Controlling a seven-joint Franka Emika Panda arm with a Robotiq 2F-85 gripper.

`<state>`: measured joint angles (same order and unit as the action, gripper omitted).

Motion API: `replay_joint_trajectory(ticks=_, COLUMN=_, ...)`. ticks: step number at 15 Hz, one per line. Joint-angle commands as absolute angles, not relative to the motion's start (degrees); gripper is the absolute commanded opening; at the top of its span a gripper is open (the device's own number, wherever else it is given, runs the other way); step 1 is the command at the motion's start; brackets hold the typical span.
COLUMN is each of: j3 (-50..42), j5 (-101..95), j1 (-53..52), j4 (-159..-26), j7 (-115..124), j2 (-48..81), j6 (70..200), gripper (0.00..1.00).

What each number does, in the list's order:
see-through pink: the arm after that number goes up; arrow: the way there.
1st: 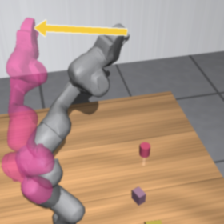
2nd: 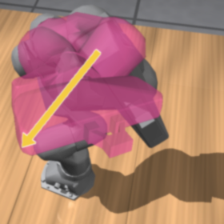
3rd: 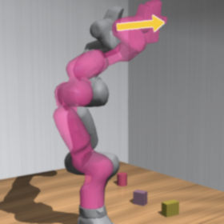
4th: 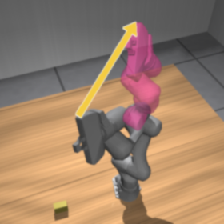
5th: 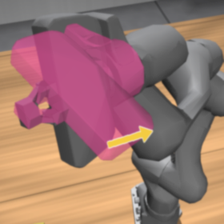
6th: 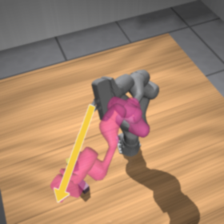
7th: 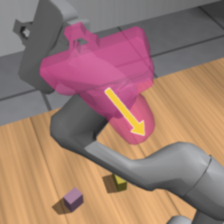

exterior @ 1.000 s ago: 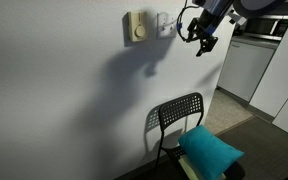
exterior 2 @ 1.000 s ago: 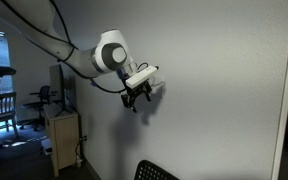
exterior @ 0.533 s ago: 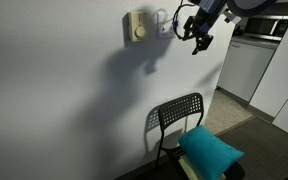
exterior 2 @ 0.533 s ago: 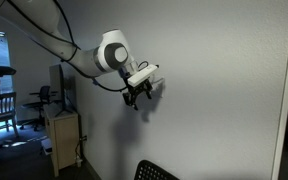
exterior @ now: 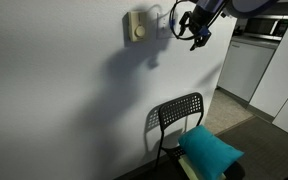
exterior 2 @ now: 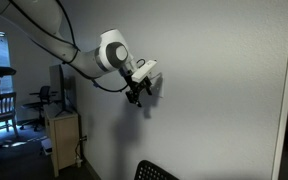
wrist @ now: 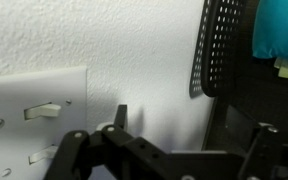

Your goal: Turn the right light switch on

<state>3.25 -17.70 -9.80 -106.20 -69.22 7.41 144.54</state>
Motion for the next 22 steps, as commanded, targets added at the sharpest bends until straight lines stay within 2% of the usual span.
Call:
replay_joint_trajectory(ticks=1, j3=4.6, j5=-18.7, j1=-7.8, j4=-101.4, j7=-73.7, j2=12.1, j6=145.6, gripper=1.0)
replay_joint_trajectory(ticks=11, j3=3.5, j5=-26.1, j1=-9.2, j4=-92.7, j7=-72.8, j2=16.2, j6=144.6, gripper=1.0)
replay_joint_trajectory(ticks=22, j3=3.6, j5=-34.6, j1=-10.2, j4=-92.4, j7=-65.2, j2=13.1, j6=142.8, gripper=1.0)
